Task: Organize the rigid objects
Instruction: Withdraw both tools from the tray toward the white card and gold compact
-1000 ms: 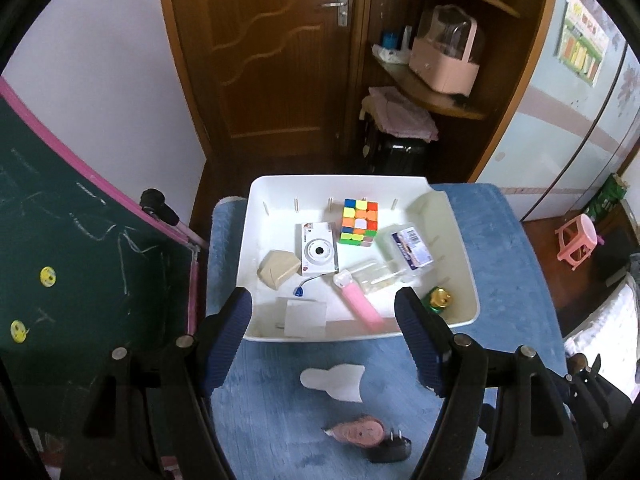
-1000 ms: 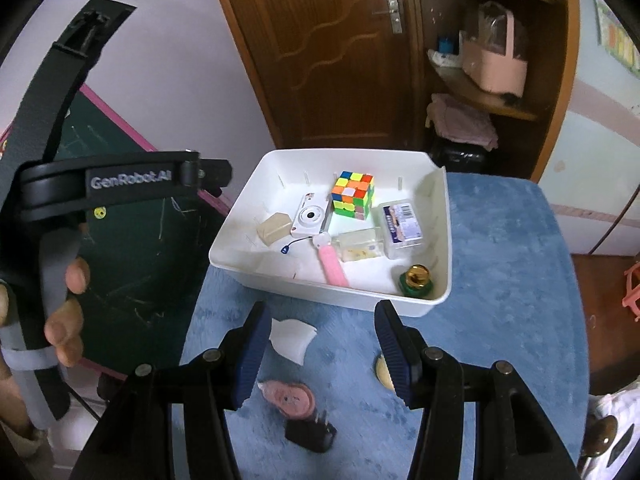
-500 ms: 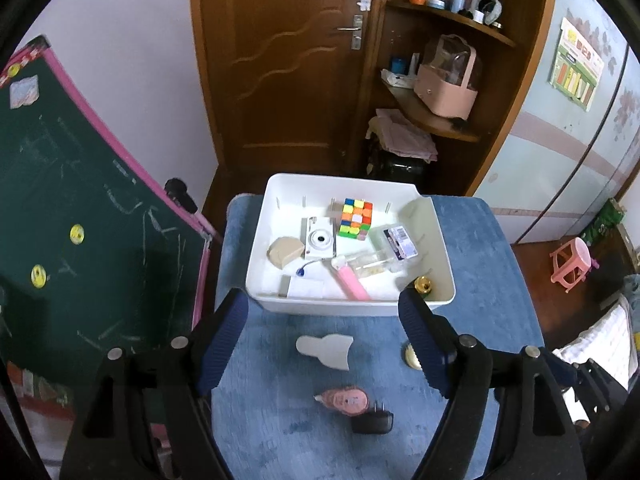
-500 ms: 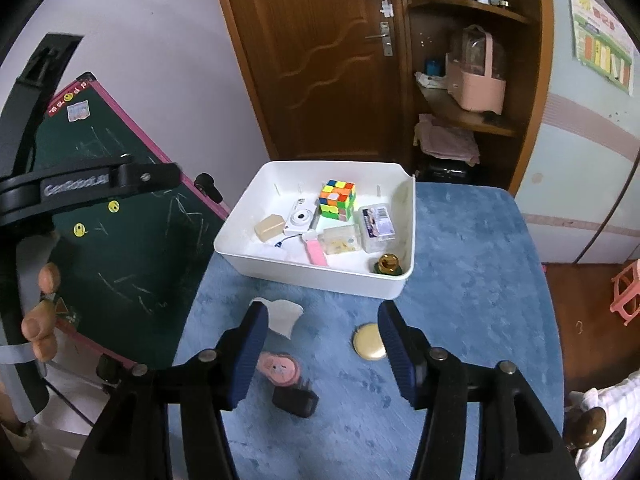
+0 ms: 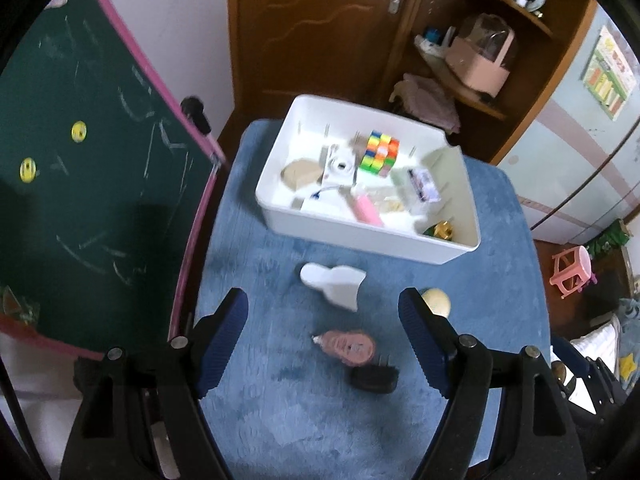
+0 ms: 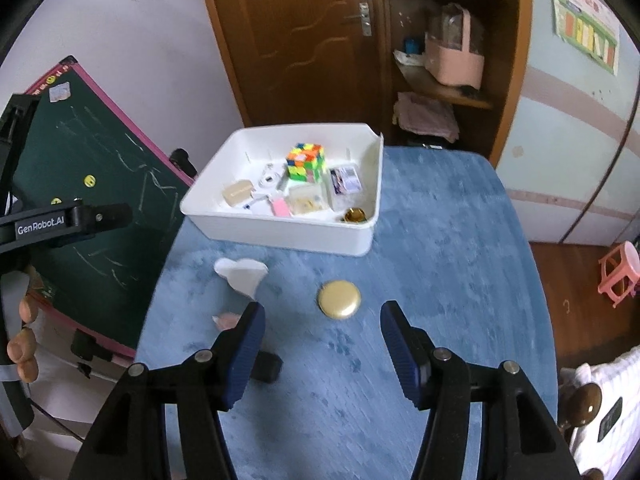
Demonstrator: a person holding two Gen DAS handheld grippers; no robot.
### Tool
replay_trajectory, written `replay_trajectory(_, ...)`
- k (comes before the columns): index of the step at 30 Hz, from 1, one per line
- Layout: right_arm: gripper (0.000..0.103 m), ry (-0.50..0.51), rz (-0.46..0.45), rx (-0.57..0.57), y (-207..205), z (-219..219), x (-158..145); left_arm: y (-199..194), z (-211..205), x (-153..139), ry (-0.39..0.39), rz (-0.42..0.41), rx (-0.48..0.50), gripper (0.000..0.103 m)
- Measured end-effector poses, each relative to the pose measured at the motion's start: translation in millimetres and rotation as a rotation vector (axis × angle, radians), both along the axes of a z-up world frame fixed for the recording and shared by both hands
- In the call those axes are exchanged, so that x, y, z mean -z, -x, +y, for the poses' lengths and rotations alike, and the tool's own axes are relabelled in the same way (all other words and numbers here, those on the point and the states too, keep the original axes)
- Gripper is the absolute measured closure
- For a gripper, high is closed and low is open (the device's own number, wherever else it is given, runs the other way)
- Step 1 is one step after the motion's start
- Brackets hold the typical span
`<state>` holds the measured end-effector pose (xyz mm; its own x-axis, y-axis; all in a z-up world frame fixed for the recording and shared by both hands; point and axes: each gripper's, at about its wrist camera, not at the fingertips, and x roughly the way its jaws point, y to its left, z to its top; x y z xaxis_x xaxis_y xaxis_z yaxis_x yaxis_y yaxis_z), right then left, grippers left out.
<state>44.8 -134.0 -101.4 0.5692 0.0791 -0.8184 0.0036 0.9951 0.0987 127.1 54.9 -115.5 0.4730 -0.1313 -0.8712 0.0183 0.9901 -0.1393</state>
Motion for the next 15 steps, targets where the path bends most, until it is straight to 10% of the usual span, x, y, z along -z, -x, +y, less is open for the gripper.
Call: replay_trajectory(15, 0.042, -0.030, 0.123, 0.047, -3.4, -16.8, 61.1, -31.6, 4.6, 74.3, 0.071, 0.222, -0.134, 0.023)
